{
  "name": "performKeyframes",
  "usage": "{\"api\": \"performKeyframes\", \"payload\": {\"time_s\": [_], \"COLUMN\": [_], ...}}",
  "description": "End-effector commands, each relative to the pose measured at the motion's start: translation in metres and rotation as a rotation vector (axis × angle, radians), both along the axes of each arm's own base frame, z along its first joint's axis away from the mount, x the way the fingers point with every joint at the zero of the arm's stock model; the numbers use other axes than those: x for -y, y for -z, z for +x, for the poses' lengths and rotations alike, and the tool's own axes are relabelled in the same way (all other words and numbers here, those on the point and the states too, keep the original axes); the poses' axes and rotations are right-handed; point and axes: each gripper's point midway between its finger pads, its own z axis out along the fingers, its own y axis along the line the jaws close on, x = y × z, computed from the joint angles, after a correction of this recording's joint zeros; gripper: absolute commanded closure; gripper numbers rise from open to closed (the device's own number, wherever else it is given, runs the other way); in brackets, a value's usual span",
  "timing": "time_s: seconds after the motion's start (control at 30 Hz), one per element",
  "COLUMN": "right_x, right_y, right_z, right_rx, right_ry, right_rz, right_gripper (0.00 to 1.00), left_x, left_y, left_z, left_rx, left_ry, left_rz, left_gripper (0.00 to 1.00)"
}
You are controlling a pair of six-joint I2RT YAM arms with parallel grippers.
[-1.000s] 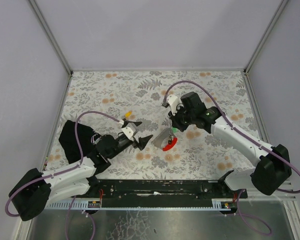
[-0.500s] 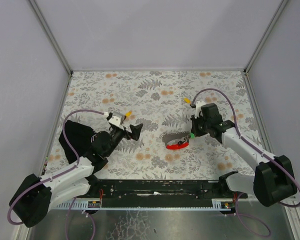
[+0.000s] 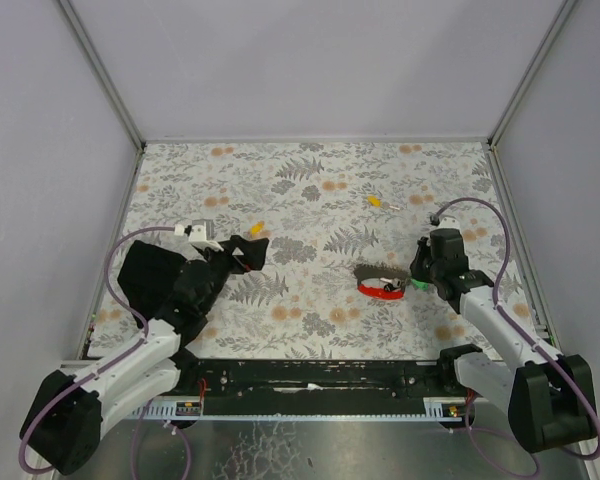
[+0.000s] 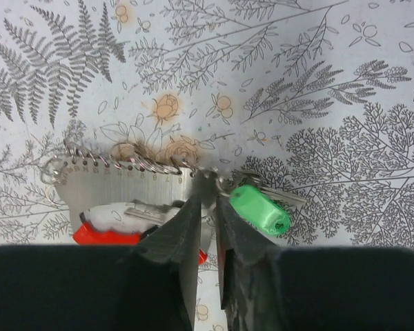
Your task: Put the keys on the keyring
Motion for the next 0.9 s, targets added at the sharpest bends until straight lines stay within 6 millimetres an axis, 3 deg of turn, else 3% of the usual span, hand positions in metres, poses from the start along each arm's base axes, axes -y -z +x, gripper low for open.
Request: {"api": "performKeyframes", "payload": {"time_s": [0.0,0.13,0.2,0.37,0.4,0.67,0.87], "right_x": [0.003,0.007,0.009,0.021,0.023,0.028,0.045], "right_y": [-0.014,-0.017,-0.026,-0.079,-0.092,-0.191,-0.232], "right_z": [0.017,0.015,0.014,0.006,0.003,-0.034,-0.066], "right_rx": [0.085,0.088,0.110,0.238,0.271,0.608,0.688], "right_ry": [0.089,0.109,0.116,0.147,0.148,0.082,0.070], "right_rz": [0.050,0.039,0.037,0.024,0.021,0.051,-0.040], "right_gripper": [0.75,0.57,0.42,0.14,0.03,0.01,0.01], "left_x": [-0.002,-0.011,-0.015,-0.031,-0.034,-0.060,-0.083], "left_y": [-0.005,-0.015,-0.020,-0.042,-0.048,-0.113,-0.148], "left_z": [-0.005,-0.007,-0.010,-0.020,-0.023,-0.052,-0.066], "left_rx": [-0.088,-0.153,-0.177,-0.207,-0.208,-0.142,-0.016], "left_ry": [-0.037,-0.089,-0.111,-0.179,-0.190,-0.188,-0.199], "left_rz": [-0.133,-0.134,-0.135,-0.176,-0.181,-0.064,0.101], "left_gripper": [0.00,0.00,0.00,0.00,0.00,0.00,0.00]}}
